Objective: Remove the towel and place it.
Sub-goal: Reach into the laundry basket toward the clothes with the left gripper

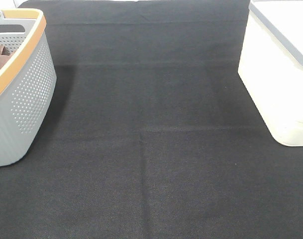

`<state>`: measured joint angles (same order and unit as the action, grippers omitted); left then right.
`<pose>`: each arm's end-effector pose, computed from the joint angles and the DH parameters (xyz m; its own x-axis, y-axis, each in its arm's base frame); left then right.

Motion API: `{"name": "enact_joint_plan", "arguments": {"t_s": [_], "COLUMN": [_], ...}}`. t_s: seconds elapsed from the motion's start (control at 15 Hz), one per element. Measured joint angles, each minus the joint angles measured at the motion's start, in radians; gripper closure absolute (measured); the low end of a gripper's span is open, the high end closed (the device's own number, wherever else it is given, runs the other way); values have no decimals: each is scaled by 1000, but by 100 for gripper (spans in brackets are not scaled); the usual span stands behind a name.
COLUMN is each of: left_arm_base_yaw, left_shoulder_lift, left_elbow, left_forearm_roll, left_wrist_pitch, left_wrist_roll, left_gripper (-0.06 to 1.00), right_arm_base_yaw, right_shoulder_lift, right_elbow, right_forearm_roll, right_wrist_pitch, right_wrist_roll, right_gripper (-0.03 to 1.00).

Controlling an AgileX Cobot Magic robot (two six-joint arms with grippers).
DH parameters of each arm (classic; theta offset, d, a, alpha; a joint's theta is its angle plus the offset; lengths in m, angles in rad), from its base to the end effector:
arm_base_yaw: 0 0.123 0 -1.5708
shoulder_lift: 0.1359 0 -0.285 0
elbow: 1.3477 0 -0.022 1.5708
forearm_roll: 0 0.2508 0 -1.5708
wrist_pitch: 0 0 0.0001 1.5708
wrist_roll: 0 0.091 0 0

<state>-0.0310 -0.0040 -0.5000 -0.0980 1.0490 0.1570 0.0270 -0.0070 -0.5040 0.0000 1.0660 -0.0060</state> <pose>-0.0054 -0.0076 0.2785 -0.4258 0.1207 -0.8967 0.1538 0.9863 0.0597 -0.0066 -0.0002 0.2779 -0.4506 -0.0182 -0.8925 -0.0297 0.9995 -0.0054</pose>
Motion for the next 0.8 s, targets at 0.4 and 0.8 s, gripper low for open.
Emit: {"name": "enact_joint_plan", "arguments": {"t_s": [0.4,0.8], "left_arm_base_yaw": [0,0], "left_shoulder_lift": [0,0], "left_elbow": [0,0], "left_forearm_roll": [0,0], "left_wrist_pitch": [0,0], "left_wrist_roll": [0,0], "left_gripper": [20,20], "right_arm_base_yaw": [0,0], "right_shoulder_lift": [0,0], "right_elbow": [0,0], "right_forearm_roll": [0,0], "right_wrist_pitch": [0,0], "right_wrist_roll": [0,0], "right_gripper": [19,19]}}
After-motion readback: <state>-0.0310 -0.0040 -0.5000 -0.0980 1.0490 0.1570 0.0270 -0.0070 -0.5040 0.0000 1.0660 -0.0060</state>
